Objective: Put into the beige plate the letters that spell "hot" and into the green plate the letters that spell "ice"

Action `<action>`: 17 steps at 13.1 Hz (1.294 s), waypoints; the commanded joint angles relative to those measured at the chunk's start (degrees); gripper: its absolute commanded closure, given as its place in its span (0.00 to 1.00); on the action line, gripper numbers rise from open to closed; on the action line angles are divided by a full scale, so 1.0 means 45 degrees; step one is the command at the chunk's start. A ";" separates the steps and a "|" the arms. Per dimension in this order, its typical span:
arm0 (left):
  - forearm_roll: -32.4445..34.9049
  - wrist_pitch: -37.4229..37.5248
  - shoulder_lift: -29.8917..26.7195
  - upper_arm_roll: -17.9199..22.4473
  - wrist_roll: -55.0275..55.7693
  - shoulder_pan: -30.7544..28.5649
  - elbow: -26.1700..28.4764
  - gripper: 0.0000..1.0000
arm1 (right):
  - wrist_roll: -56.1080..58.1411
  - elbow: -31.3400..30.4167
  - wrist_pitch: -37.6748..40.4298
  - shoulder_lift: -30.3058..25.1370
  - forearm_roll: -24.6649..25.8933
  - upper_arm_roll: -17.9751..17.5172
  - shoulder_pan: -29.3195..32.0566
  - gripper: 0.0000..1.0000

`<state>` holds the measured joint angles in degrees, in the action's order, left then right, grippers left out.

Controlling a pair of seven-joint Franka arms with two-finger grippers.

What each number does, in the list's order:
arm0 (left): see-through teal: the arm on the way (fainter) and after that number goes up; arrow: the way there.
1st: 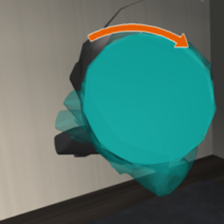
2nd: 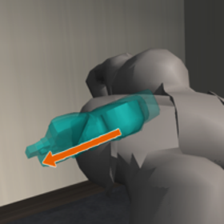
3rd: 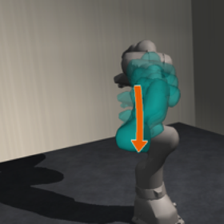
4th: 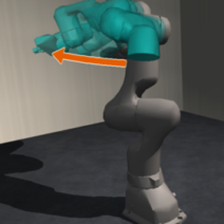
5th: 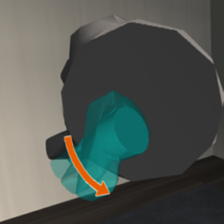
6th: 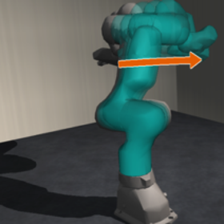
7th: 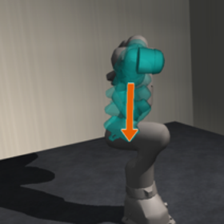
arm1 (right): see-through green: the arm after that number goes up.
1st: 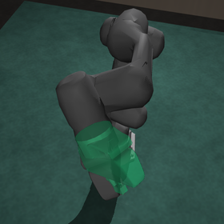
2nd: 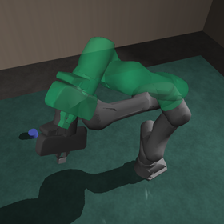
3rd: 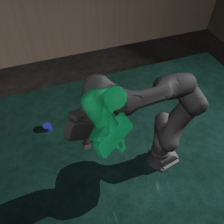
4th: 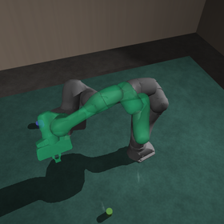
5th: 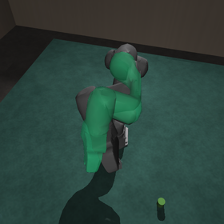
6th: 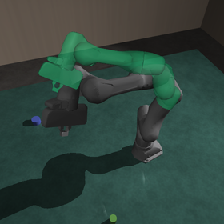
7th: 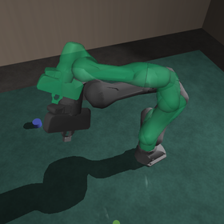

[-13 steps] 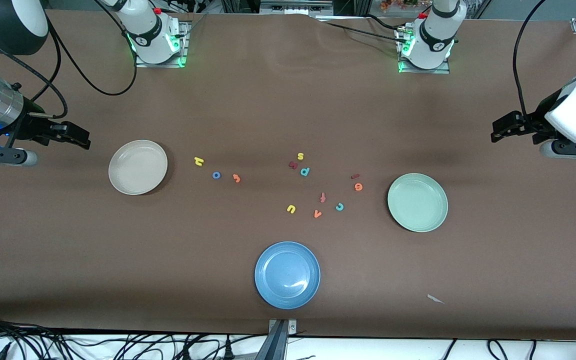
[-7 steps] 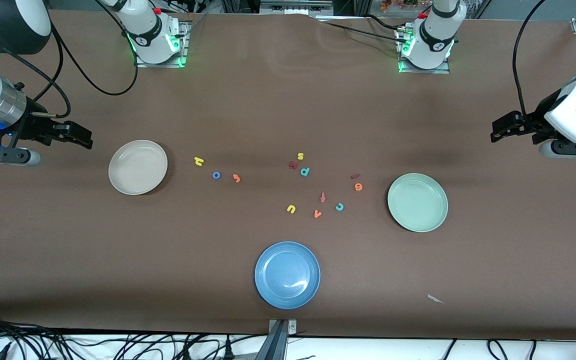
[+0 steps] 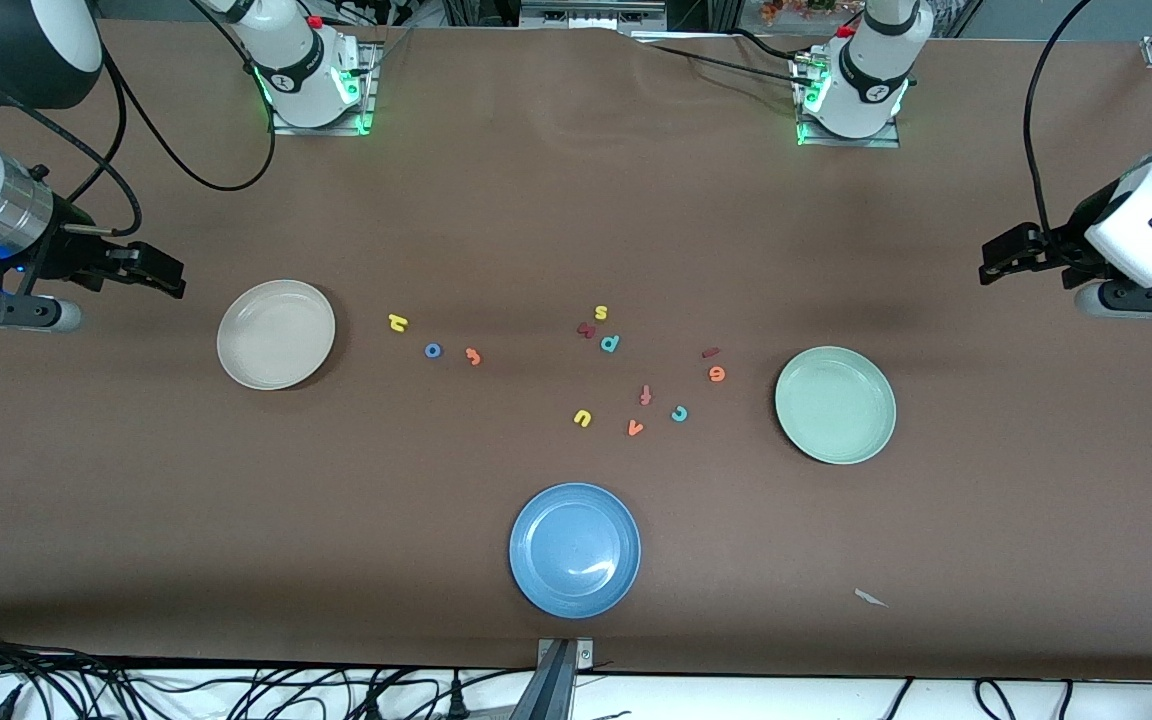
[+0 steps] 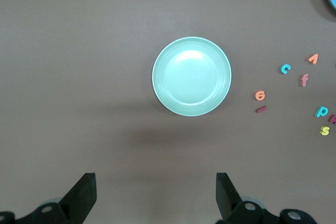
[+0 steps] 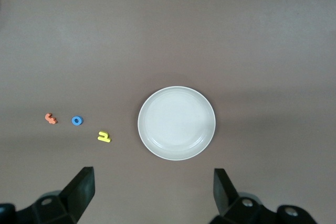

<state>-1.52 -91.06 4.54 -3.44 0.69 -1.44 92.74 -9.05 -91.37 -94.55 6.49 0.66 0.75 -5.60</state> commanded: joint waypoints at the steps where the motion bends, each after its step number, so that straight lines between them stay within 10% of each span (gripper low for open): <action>1: -0.0267 0.0352 0.0883 -0.0095 -0.0230 0.0201 -0.0356 0.00 | -0.0001 0.0031 0.0170 -0.0074 0.0029 -0.0030 -0.0024 0.00; 7: -0.0287 -0.0483 0.2543 -0.0271 -0.0250 0.1196 -0.0395 0.00 | -0.0175 -0.0865 -0.0100 0.0159 -0.0127 -0.1103 -0.0180 0.00; 17: -0.0267 -0.6304 0.6215 -0.0252 0.1403 0.4146 -0.0297 0.04 | -0.2578 -0.5570 -0.7164 0.2091 -0.0147 -0.1241 -0.2054 0.00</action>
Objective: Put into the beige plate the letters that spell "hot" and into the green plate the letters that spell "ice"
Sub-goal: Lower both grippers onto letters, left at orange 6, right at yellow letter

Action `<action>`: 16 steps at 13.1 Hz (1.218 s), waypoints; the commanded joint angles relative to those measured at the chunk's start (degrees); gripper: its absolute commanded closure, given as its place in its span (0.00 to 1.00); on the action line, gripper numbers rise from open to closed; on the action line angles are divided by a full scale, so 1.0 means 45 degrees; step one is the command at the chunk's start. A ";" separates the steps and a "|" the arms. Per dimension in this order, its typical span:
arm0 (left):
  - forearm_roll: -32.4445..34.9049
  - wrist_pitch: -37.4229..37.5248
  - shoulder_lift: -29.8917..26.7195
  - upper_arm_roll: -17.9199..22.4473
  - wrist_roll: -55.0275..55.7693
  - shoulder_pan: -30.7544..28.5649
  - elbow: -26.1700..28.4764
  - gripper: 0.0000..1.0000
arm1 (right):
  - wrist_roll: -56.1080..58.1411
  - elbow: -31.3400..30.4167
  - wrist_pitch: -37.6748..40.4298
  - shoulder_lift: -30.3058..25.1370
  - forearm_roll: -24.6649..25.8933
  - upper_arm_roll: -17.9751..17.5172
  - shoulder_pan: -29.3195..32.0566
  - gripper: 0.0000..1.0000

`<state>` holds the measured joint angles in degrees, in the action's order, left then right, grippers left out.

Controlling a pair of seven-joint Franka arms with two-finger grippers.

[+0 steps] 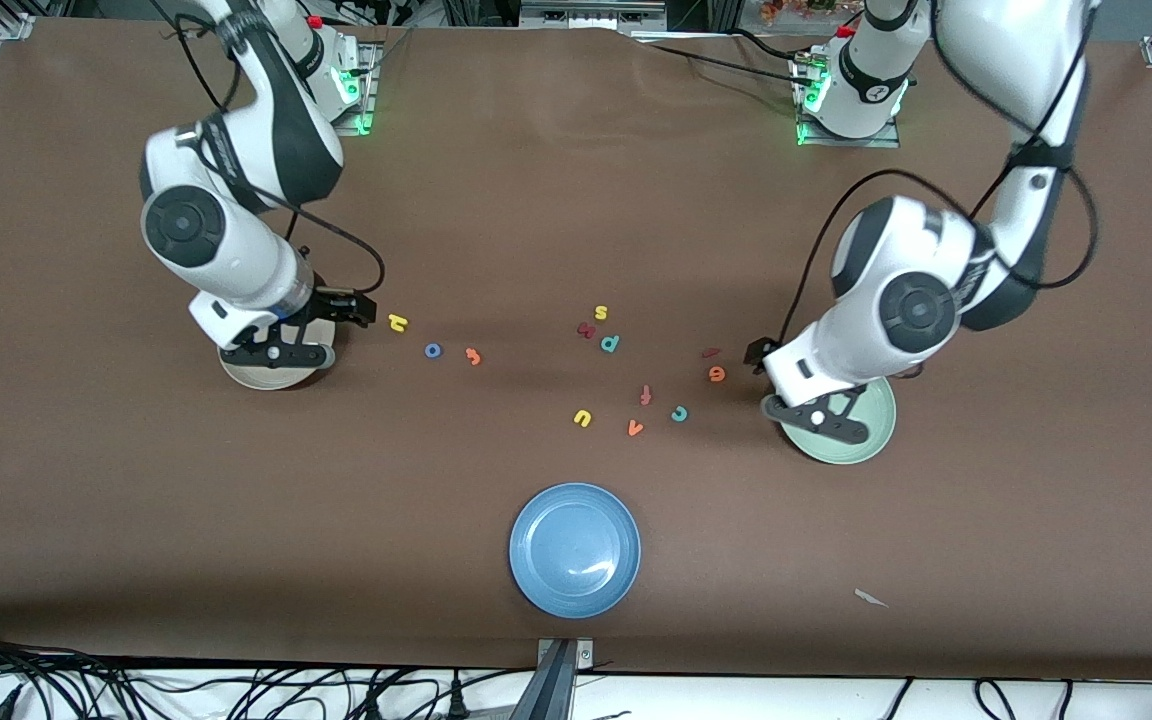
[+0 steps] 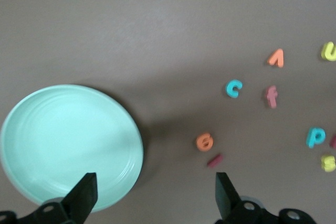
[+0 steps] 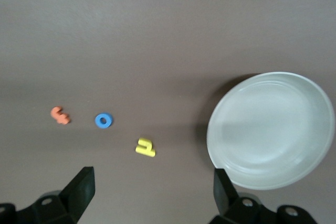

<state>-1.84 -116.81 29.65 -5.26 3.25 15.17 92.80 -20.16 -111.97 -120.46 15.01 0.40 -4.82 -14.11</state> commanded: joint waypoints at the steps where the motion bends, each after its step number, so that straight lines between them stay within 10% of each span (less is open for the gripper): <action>1: -0.0196 -0.0817 0.0889 0.0154 0.1498 0.0708 -0.0310 0.10 | -0.0072 -0.1384 -0.2245 0.0509 -0.0070 -0.0004 -0.0262 0.00; 16: 0.0449 -0.2362 0.1966 0.0173 0.3380 0.1746 0.1152 0.29 | 0.6332 -0.3691 -0.5823 0.1469 0.0378 -0.0551 -0.0654 0.01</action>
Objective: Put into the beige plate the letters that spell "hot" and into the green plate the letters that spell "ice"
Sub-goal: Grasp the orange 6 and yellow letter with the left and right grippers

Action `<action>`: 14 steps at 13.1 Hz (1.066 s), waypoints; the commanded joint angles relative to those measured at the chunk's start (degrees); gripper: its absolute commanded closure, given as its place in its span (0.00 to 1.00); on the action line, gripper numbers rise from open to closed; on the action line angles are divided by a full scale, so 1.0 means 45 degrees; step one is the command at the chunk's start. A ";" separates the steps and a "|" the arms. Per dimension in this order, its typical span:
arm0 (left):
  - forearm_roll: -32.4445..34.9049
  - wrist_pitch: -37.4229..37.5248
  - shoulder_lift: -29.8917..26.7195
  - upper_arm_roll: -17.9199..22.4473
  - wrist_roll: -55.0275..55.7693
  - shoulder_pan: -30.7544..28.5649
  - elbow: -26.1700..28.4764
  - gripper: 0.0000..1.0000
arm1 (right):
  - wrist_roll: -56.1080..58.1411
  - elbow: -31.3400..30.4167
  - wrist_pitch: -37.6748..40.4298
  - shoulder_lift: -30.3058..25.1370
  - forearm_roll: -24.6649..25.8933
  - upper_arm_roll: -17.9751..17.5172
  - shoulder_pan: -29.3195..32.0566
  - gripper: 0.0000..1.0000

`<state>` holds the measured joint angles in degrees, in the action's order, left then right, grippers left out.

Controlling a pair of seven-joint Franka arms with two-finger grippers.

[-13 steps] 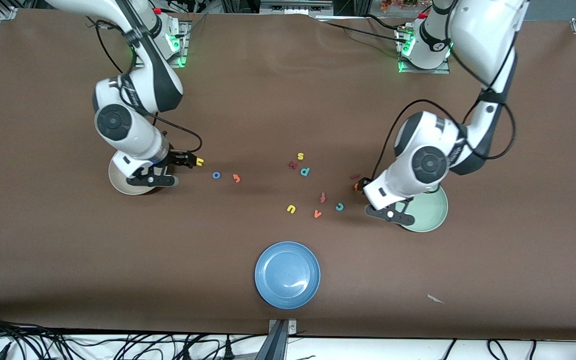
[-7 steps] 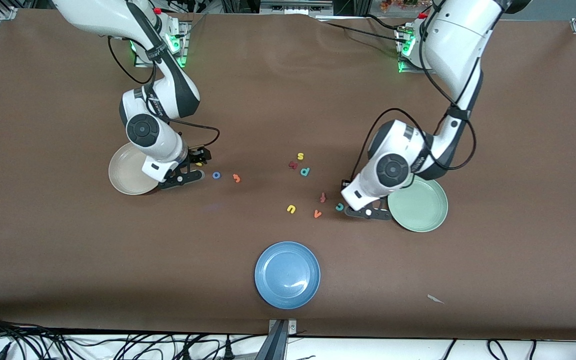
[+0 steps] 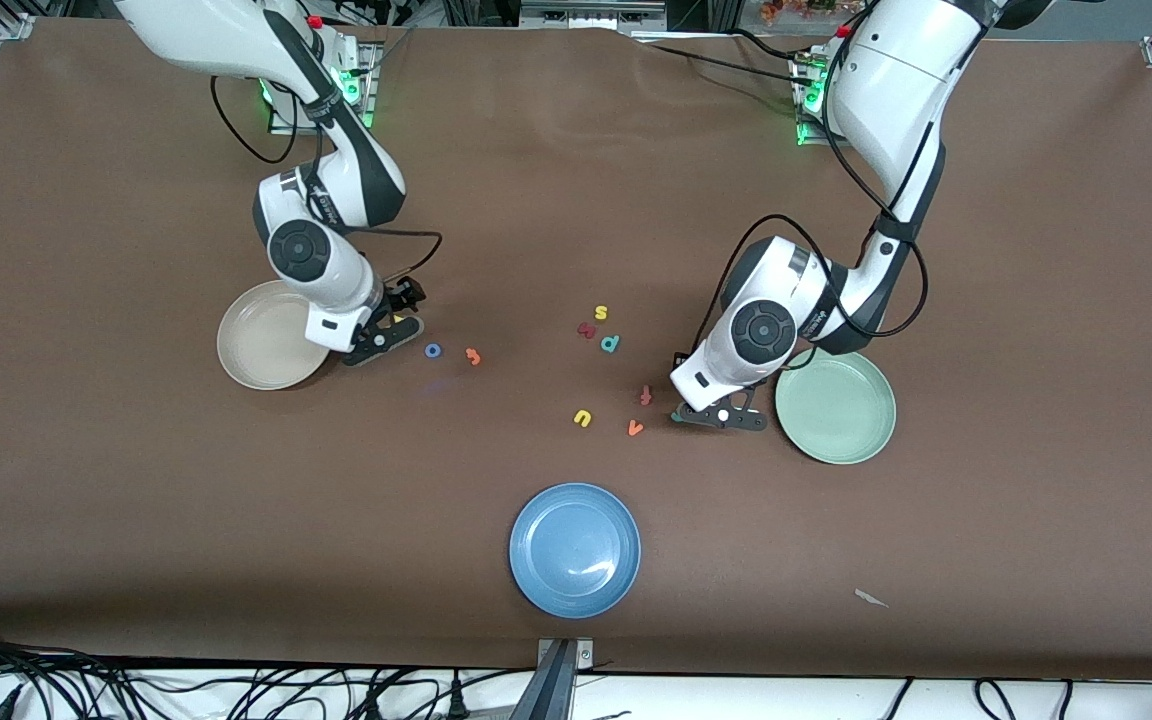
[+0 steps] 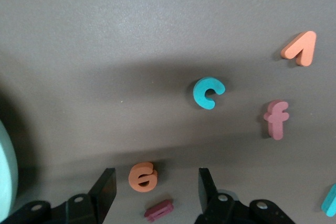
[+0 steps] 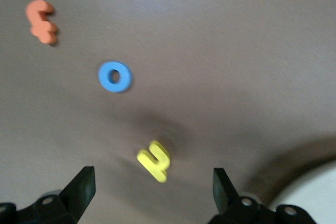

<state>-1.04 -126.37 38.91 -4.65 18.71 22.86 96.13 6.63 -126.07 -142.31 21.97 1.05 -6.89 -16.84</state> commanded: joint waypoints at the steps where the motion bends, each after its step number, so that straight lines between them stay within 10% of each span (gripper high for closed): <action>1: 0.0269 -0.0587 -0.0093 0.0038 -0.0055 0.0038 0.0724 0.29 | 0.0595 -0.0810 -0.1340 -0.0077 0.0254 -0.0090 -0.0047 0.02; 5: 0.0269 -0.1314 -0.0229 0.0038 -0.0055 0.0019 0.1332 0.51 | 0.1223 -0.1418 -0.2047 -0.0058 0.0254 -0.0090 -0.0047 0.08; 9: 0.0269 -0.1294 -0.0210 0.0038 -0.0055 0.0019 0.1332 1.00 | 0.1242 -0.1438 -0.2339 -0.0038 0.0254 -0.0090 -0.0047 0.40; 14: 0.0269 0.0226 -0.1496 0.0155 -0.0036 -0.0311 0.0962 0.98 | 0.1242 -0.1438 -0.2359 -0.0038 0.0254 -0.0090 -0.0047 0.47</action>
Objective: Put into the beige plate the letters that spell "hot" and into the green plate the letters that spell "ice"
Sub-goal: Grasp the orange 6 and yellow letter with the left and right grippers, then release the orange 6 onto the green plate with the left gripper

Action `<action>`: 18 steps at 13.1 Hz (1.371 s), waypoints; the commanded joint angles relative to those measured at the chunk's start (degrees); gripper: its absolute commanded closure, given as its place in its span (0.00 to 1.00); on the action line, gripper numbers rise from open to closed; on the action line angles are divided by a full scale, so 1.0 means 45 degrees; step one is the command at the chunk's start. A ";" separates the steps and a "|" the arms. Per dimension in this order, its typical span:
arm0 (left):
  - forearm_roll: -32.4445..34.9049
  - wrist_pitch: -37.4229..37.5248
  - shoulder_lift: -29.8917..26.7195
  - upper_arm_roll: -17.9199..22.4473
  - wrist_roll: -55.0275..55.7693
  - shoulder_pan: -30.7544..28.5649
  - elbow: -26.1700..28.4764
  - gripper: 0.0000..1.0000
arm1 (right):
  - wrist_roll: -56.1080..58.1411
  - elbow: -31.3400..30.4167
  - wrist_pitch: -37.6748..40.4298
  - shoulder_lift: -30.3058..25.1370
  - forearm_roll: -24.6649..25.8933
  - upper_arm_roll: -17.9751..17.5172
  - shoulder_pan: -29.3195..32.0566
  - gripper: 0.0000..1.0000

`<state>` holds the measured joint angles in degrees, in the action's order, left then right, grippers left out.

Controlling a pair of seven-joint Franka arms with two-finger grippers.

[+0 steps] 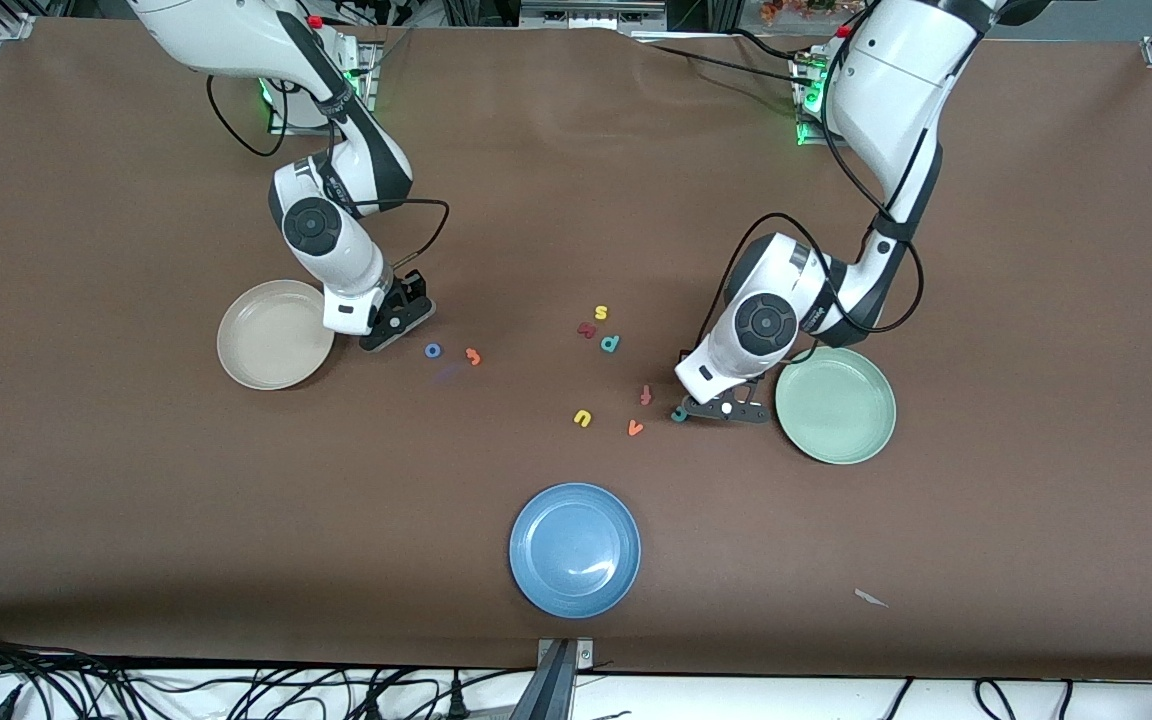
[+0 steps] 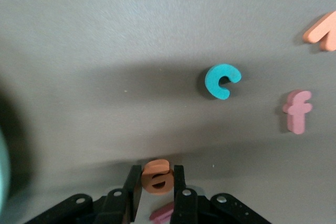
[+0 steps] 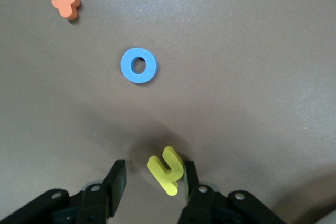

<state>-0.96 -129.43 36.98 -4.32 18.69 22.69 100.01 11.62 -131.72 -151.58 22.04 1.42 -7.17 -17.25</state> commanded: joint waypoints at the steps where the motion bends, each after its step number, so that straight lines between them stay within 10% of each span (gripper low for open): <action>1: 0.0252 0.1259 -0.1262 0.0082 -0.0302 -0.0527 0.0021 0.98 | 0.0133 -0.0182 -0.0281 -0.0055 0.0154 -0.0009 0.0043 0.49; 9: 0.1404 0.1010 -0.0582 0.0081 -0.3527 -0.2717 0.0020 0.83 | -0.0199 -0.0182 -0.0164 -0.0035 0.0153 0.0049 0.0063 0.57; 10: 0.1404 0.1009 -0.0581 0.0062 -0.3527 -0.2756 0.0021 0.58 | -0.0218 -0.0182 -0.0164 -0.0035 0.0134 0.0049 0.0063 0.58; 11: 0.1385 0.1009 -0.0600 0.0062 -0.3527 -0.2737 0.0021 0.01 | -0.0218 -0.0163 -0.0183 -0.0035 0.0134 0.0049 0.0063 0.65; 18: 0.1404 0.1420 -0.1225 -0.1009 -0.3973 -0.2190 0.0040 0.00 | -0.0218 -0.0123 -0.0203 -0.0055 0.0134 0.0049 0.0063 0.84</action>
<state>3.50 -123.64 32.62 -6.78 2.69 12.23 99.47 11.29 -131.83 -151.61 22.02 1.42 -6.82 -17.18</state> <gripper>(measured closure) 0.000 0.841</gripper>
